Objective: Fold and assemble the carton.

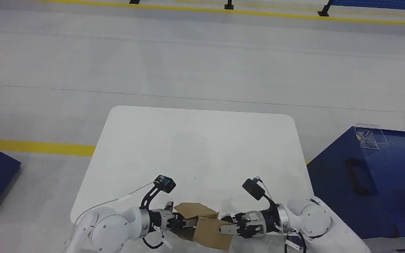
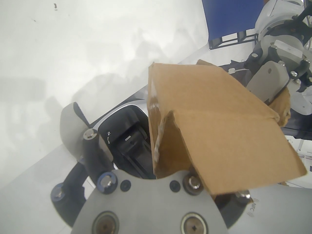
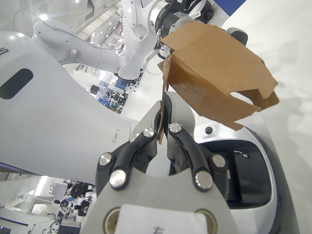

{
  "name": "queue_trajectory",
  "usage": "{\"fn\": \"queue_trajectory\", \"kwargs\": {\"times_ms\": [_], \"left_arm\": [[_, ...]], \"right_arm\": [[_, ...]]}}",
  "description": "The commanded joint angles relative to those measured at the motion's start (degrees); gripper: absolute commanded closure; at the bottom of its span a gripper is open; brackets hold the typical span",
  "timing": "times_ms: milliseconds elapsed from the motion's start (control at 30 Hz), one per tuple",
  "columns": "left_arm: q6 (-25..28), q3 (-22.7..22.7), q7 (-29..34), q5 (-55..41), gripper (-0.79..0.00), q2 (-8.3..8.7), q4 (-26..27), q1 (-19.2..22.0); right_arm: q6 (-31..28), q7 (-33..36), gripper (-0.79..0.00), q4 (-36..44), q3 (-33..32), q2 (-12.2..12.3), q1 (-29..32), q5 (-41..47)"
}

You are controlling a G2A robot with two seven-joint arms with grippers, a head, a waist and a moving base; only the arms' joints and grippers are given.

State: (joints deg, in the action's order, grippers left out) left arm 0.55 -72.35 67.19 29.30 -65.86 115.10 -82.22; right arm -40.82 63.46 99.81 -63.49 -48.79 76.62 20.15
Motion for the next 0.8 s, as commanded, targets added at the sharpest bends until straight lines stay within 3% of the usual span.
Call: {"fn": "queue_trajectory", "kwargs": {"times_ms": [0, 300, 333, 367, 600, 667, 767], "left_arm": [[-0.43, 0.61, -0.03, 0.16, 0.0, 0.05, -0.31, 0.25], [-2.1, 2.53, -0.57, -3.77, 0.0, 0.08, -1.86, 1.46], [-2.77, 2.31, -0.78, -5.33, 0.0, 0.06, -2.08, 1.58], [-3.79, 2.08, -0.88, -6.69, 0.0, 0.05, -2.42, 1.63], [-5.06, 1.69, -1.98, -8.17, 0.0, 0.0, -2.7, 1.67], [-6.64, 1.91, -5.34, -8.01, 0.0, -0.09, -2.93, 0.88], [-10.96, 0.87, -10.72, -18.98, 0.0, -0.8, -5.15, 0.69]], "right_arm": [[-0.2, -0.19, 0.0, 0.03, 0.15, 0.2, -0.08, 0.06], [-1.28, -1.28, 0.0, -1.23, 0.26, 1.18, -0.71, 0.62], [-1.71, -1.71, -0.533, -1.62, -0.15, 1.3, -0.79, -0.02], [-1.92, -1.92, -0.785, -1.62, -0.42, 1.36, -0.94, -0.75], [-0.89, -3.18, -0.785, -1.2, -0.91, 1.37, -0.8, -0.69], [-3.08, -8.04, -0.785, -1.0, -4.43, 1.57, -0.37, -2.22], [-6.85, -16.35, -0.785, -0.57, -10.48, 1.95, 3.05, -2.98]]}}
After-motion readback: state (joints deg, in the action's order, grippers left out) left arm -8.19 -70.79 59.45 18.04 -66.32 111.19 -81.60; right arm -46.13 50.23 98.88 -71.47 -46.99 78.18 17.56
